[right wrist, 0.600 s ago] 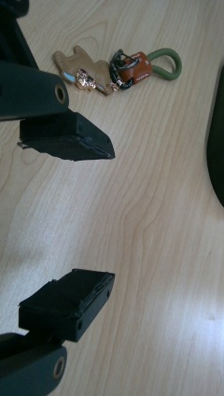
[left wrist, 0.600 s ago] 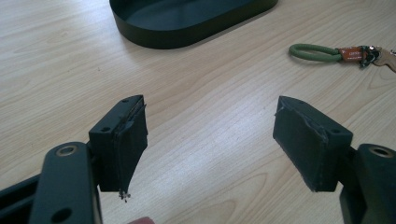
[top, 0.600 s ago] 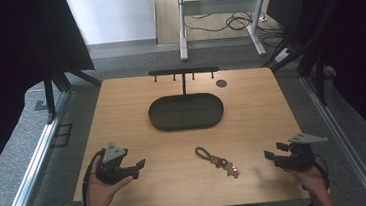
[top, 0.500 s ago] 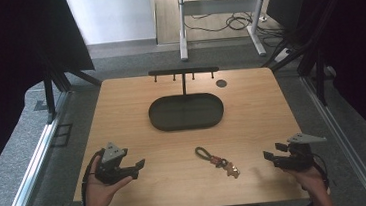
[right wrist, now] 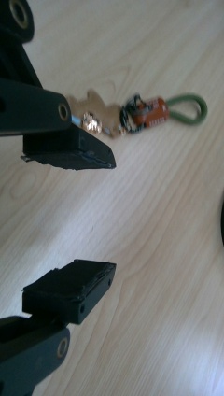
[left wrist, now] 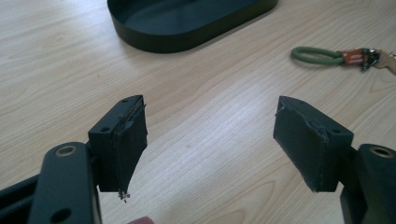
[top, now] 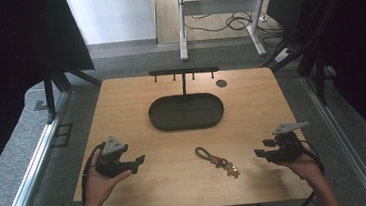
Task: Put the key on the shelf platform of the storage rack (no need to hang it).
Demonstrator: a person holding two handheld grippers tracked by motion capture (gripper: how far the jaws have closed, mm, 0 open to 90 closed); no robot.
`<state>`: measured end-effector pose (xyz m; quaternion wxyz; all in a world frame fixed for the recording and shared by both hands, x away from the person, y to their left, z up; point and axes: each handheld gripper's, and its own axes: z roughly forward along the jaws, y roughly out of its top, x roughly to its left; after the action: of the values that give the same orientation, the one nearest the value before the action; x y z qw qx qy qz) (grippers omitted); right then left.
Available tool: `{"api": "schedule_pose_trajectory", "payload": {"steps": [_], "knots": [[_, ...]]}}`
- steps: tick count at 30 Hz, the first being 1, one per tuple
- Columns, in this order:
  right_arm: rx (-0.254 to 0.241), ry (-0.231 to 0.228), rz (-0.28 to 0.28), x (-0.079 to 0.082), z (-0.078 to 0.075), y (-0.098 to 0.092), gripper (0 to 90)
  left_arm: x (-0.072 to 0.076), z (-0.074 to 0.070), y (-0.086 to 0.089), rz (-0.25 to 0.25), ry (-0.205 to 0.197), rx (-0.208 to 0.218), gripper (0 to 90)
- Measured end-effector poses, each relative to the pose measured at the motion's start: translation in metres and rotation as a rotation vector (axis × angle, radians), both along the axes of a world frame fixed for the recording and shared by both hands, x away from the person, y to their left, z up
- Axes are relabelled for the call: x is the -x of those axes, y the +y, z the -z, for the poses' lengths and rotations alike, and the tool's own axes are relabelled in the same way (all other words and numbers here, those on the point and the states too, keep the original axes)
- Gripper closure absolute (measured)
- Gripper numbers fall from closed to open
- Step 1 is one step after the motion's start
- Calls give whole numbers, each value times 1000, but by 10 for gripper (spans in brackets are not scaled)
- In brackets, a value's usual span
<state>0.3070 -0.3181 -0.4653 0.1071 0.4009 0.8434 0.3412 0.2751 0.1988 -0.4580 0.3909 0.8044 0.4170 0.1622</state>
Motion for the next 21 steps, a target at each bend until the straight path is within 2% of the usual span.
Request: {"api": "schedule_pose_trajectory", "payload": {"steps": [1, 2, 3, 5, 7, 12, 13, 15, 21], "knots": [[2, 6, -7, 0, -1, 2, 448, 1, 0, 0, 3, 1, 1, 261], [4, 34, -32, -3, -4, 10, 459, 2, -1, -1, 4, -3, 1, 261], [4, 34, -32, -3, -4, 10, 459, 4, -1, -1, 4, -5, 0, 261], [35, 53, -59, -4, -8, 22, 471, 7, -2, 0, 5, -10, 8, 261], [88, 81, -120, -7, -11, 43, 485, 8, -1, 2, 2, -8, 13, 261], [190, 142, -190, -17, -6, 75, 494, 9, 1, 1, 8, -4, 6, 261], [190, 142, -190, -17, -6, 75, 494, 10, 0, 0, 10, -4, 7, 261], [231, 171, -219, -22, -1, 91, 497, 11, 0, -1, 14, -5, 8, 261], [276, 194, -255, -29, 5, 115, 512, 13, 2, -3, 30, 3, -3, 259]]}}
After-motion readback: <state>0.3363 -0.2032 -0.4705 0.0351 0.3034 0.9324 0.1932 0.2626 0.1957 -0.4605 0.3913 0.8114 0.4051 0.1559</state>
